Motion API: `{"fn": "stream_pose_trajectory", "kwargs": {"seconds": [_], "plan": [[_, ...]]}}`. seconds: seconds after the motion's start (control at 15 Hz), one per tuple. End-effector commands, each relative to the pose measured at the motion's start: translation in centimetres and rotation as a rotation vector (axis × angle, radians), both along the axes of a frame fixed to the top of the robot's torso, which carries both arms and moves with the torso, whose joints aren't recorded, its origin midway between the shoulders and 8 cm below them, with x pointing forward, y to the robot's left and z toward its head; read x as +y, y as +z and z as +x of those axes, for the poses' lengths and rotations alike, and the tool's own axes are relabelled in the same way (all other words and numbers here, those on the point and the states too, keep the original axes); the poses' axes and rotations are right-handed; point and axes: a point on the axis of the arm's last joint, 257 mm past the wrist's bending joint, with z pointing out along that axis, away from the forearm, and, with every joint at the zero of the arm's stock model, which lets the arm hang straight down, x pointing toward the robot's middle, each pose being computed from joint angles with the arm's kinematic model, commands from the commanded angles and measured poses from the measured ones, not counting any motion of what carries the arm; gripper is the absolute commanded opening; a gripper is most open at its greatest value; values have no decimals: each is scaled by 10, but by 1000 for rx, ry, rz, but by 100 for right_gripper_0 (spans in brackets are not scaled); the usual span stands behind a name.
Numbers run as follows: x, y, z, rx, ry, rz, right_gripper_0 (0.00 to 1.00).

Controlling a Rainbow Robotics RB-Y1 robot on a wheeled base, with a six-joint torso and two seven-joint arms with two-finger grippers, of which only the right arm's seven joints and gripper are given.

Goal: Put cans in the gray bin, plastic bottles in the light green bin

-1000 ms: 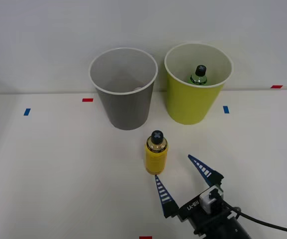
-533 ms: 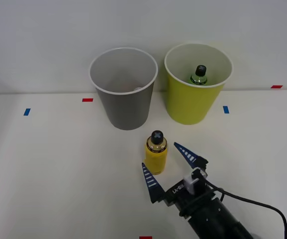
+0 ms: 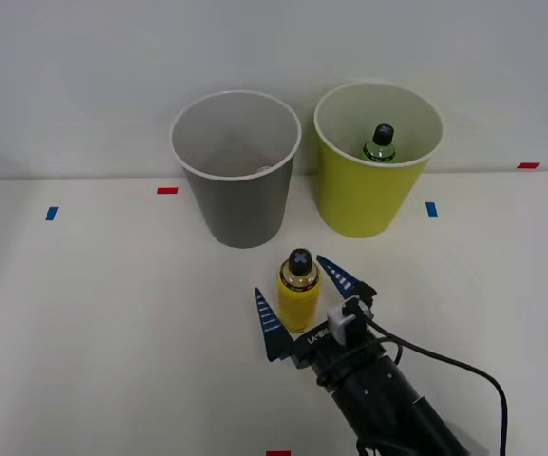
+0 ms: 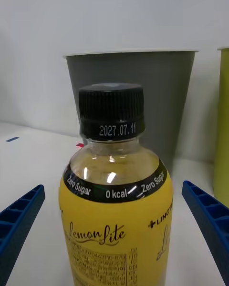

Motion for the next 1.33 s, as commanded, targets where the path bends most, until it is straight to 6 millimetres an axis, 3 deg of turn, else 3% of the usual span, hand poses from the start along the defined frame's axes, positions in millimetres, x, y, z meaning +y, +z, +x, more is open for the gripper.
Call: {"fn": "stream_pose_trajectory", "kwargs": {"seconds": [0.07,0.53,0.6,0.73,0.8,1.33], "plan": [[-2,0,3,-11,-5,-30,100],[0,-2,2,-19,-3,-50,100],[-1,-2,1,-21,-4,-54,94],[0,-2,2,-23,-5,-58,15],[0,-2,2,-22,-5,-57,0],[-1,-1,3,-13,-9,-37,0]]}}
